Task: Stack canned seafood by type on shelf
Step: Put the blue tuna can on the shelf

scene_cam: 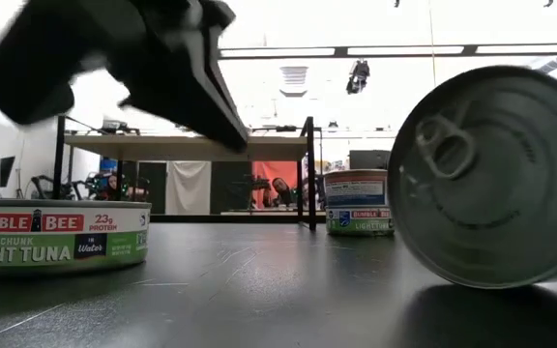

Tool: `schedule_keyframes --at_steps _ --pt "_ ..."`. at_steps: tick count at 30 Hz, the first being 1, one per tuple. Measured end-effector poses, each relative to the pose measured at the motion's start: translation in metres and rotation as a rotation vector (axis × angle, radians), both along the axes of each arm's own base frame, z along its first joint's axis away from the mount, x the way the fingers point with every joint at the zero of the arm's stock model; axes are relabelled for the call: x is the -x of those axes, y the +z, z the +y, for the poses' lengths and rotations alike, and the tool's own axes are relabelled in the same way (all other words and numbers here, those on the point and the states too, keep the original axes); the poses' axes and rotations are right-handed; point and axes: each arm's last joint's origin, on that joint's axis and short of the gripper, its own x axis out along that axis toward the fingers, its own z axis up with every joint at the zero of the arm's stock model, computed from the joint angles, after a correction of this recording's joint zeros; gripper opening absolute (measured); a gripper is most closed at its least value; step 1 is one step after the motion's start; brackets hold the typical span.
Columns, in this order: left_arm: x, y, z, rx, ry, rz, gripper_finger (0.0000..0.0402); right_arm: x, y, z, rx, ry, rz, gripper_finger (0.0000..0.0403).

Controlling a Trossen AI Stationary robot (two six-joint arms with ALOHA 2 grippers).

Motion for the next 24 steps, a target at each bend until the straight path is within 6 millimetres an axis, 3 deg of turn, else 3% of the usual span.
schedule_keyframes --at_steps 12,18,24 --pt "0.061 0.036 0.026 0.197 -0.112 -0.374 0.0 -0.015 0.006 -0.005 -0.103 -0.079 0.127 0.0031" --pt "0.078 0.033 0.037 0.249 -0.116 -0.447 0.0 -0.015 0.004 -0.005 -0.128 -0.105 0.135 0.0113" --pt "0.082 0.032 0.038 0.266 -0.118 -0.466 0.0 -0.016 -0.003 -0.004 -0.132 -0.15 0.15 0.0216"
